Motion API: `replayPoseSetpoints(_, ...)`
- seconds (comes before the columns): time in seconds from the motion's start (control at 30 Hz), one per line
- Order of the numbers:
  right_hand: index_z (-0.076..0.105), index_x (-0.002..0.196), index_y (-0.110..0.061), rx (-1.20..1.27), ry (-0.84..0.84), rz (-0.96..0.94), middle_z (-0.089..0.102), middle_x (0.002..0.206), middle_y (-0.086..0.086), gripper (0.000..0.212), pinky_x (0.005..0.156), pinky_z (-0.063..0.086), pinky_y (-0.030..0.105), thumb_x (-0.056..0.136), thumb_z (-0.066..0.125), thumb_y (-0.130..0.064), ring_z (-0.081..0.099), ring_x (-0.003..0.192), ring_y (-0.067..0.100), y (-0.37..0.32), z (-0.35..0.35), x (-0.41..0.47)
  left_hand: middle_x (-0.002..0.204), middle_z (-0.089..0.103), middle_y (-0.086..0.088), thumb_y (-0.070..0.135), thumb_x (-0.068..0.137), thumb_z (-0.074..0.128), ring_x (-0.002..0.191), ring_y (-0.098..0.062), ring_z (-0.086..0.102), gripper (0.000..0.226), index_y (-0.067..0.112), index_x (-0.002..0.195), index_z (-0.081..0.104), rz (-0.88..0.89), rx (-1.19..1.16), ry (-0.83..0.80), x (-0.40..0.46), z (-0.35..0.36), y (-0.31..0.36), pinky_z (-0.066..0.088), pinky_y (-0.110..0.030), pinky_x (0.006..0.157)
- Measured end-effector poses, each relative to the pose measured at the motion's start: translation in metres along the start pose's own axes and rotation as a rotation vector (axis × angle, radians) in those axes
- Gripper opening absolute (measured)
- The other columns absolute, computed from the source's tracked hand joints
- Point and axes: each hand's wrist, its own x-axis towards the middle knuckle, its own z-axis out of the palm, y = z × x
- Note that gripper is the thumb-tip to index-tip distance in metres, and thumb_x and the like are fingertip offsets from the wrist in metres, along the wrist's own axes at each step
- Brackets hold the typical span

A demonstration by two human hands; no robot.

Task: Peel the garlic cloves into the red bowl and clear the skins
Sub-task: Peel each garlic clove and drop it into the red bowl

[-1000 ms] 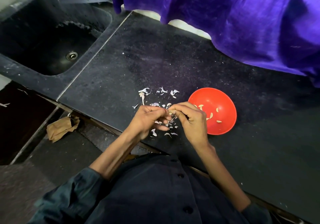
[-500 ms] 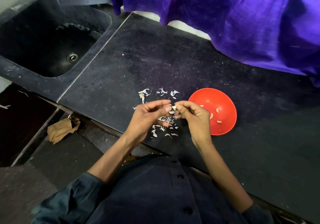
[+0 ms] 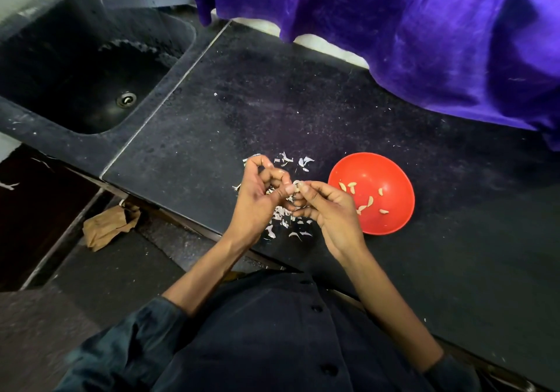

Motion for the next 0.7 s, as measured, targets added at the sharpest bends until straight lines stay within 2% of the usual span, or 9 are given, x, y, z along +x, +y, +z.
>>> replayPoseSetpoints(0.1,0.063,0.107,0.009,0.050,-0.002,0.042,0.068,0.073,0.002,0.022,0.059,0.053,0.023,0.093,0.056,-0.007,0.066,0.065,0.014,0.000,0.004,-0.002,0.081,0.053,-0.003,-0.006,0.082,0.057,0.073,-0.017,0.052,0.038,0.018,0.092,0.030,0.042,0.042,0.004,-0.001,0.002,-0.004,0.051,-0.026,0.053)
replayPoseSetpoints(0.23,0.062,0.106,0.013,0.041,0.041,0.014,0.069,0.075,0.003,0.023,0.056,0.051,0.021,0.093,0.056,-0.006,0.063,0.064,0.011,0.001,0.007,-0.004,0.084,0.050,-0.002,-0.001,0.081,0.053,0.071,-0.013,0.053,0.032,0.018,0.088,0.027,0.062,0.102,0.022,-0.003,0.007,-0.008,0.051,-0.029,0.055)
replayPoseSetpoints(0.3,0.063,0.105,0.014,-0.003,0.083,-0.019,0.069,0.081,0.008,0.023,0.055,0.052,0.022,0.093,0.058,-0.005,0.063,0.066,0.010,0.002,0.008,-0.004,0.084,0.050,-0.001,-0.001,0.081,0.052,0.072,-0.013,0.054,0.032,0.018,0.087,0.028,0.057,0.125,0.046,-0.003,0.007,-0.010,0.053,-0.036,0.058)
replayPoseSetpoints(0.37,0.064,0.103,0.013,-0.065,0.127,-0.053,0.068,0.085,0.014,0.022,0.054,0.051,0.021,0.092,0.061,-0.005,0.064,0.065,0.008,0.003,0.009,-0.003,0.085,0.051,-0.001,0.000,0.082,0.052,0.077,-0.020,0.054,0.031,0.019,0.087,0.029,0.045,0.159,0.061,-0.003,0.007,-0.011,0.052,-0.049,0.066)
replayPoseSetpoints(0.43,0.067,0.099,0.009,-0.138,0.167,-0.089,0.068,0.083,0.013,0.019,0.054,0.052,0.022,0.090,0.064,-0.007,0.064,0.065,0.008,0.005,0.008,-0.002,0.086,0.052,-0.002,-0.001,0.084,0.052,0.077,-0.023,0.054,0.031,0.020,0.087,0.029,0.024,0.181,0.069,-0.003,0.008,-0.010,0.052,-0.055,0.070)
replayPoseSetpoints(0.6,0.073,0.087,-0.015,-0.317,0.170,-0.141,0.071,0.082,0.004,0.006,0.064,0.055,0.037,0.089,0.067,-0.015,0.065,0.072,0.014,0.011,0.002,-0.001,0.088,0.050,-0.003,0.004,0.087,0.052,0.077,-0.031,0.053,0.028,0.022,0.085,0.031,-0.054,0.229,0.063,-0.002,0.009,-0.012,0.051,-0.051,0.072)
replayPoseSetpoints(0.7,0.071,0.085,-0.018,-0.374,0.161,-0.174,0.071,0.079,0.002,0.007,0.068,0.055,0.037,0.089,0.068,-0.014,0.066,0.070,0.014,0.009,0.002,-0.002,0.088,0.047,-0.002,-0.003,0.092,0.049,0.079,-0.025,0.050,0.030,0.020,0.085,0.031,-0.075,0.255,0.048,-0.001,0.009,-0.014,0.051,-0.036,0.071)
